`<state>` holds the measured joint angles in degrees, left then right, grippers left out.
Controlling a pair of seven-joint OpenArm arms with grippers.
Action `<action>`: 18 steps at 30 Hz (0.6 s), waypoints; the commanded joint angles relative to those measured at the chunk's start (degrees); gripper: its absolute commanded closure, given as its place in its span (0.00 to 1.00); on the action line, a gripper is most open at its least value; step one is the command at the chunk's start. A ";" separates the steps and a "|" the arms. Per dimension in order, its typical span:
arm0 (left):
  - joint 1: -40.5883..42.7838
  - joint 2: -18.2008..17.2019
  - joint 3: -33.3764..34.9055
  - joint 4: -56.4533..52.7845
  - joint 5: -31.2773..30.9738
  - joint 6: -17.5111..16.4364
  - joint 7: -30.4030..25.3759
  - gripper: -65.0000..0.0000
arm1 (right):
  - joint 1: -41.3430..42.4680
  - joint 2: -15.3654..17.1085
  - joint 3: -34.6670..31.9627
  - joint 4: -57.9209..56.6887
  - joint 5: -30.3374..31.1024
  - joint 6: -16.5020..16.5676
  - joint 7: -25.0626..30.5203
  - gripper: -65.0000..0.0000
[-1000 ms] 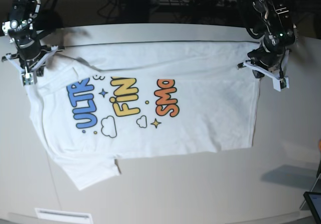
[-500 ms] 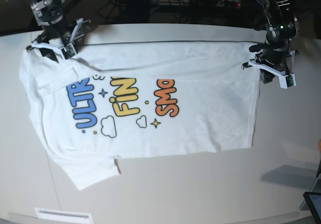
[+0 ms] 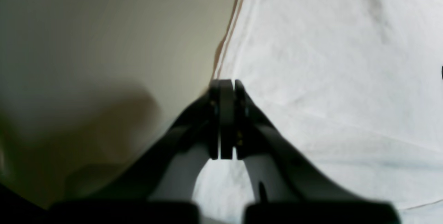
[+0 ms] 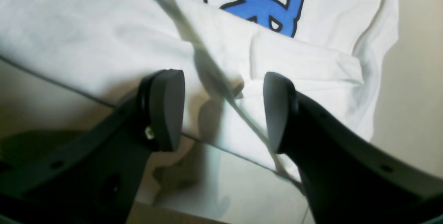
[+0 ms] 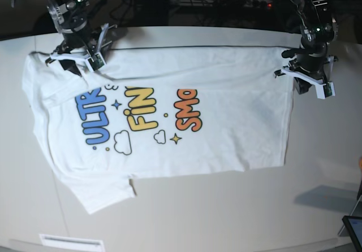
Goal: Fold the T-shirt properly
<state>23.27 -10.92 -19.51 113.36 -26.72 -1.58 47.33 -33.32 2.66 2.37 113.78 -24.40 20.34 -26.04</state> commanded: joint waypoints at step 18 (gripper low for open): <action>0.25 -1.70 -0.49 0.35 -0.05 -0.22 -1.13 1.00 | 4.44 0.20 0.40 0.03 0.18 -0.43 -3.72 0.79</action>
<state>23.81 -11.90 -19.73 112.86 -26.83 -1.72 47.31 -28.77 2.66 2.63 112.97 -24.18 20.32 -30.57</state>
